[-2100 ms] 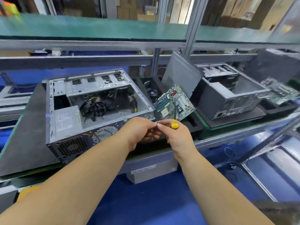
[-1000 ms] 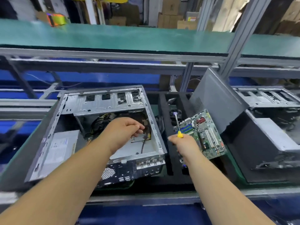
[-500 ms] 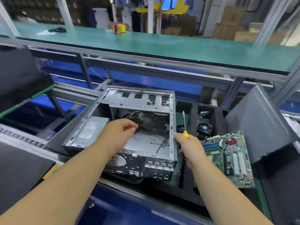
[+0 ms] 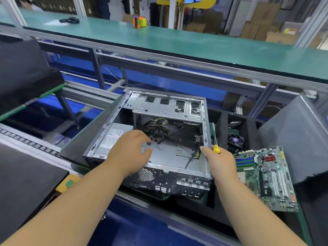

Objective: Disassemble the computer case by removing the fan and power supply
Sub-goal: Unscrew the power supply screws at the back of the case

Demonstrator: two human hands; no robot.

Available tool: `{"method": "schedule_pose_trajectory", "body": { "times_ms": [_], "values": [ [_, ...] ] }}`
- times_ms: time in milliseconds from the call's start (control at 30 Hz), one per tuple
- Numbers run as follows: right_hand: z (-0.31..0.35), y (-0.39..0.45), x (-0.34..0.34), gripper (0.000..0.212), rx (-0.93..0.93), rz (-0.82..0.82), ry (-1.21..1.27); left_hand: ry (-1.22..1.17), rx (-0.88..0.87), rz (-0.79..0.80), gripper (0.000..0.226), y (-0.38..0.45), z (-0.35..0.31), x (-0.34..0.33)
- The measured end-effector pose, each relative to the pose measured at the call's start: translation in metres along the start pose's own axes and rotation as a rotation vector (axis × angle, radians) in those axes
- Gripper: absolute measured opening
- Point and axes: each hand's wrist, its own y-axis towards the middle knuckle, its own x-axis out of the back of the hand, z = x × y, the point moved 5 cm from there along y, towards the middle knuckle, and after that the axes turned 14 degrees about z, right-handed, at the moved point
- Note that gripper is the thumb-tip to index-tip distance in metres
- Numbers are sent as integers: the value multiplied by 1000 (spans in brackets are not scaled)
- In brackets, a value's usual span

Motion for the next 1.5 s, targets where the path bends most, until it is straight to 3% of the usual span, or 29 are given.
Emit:
{"method": "schedule_pose_trajectory", "body": {
  "times_ms": [167, 300, 500, 833, 900, 1133, 1233, 1300, 1433, 1500],
  "values": [
    [5, -2, -13, 33, -4, -27, -9, 14, -45, -27, 29, 6, 12, 7],
    [13, -3, -31, 49, 1, -69, -39, 0, -47, -5, 27, 15, 33, 16],
    [33, 6, -59, 54, -13, -113, -104, -3, -35, 3, 28, 32, 67, 27],
    [56, 42, -98, 47, -32, -155, -126, -33, -34, 40, 28, 74, 115, 39],
    [62, 49, -103, 39, -22, -147, -164, -47, -43, 46, 28, 82, 120, 42],
    [74, 54, -109, 47, -48, -203, -384, -72, -106, 108, 26, 91, 124, 47],
    [78, 50, -110, 40, -58, -230, -486, -219, -144, 194, 22, 89, 123, 53],
    [80, 47, -110, 37, -59, -270, -538, -469, -172, 222, 21, 85, 126, 63],
    [91, 38, -113, 26, -49, -349, -671, -802, -164, 140, 27, 61, 148, 84],
    [97, 34, -115, 46, -26, -386, -786, -833, -152, 91, 28, 48, 161, 93]
  ]
}}
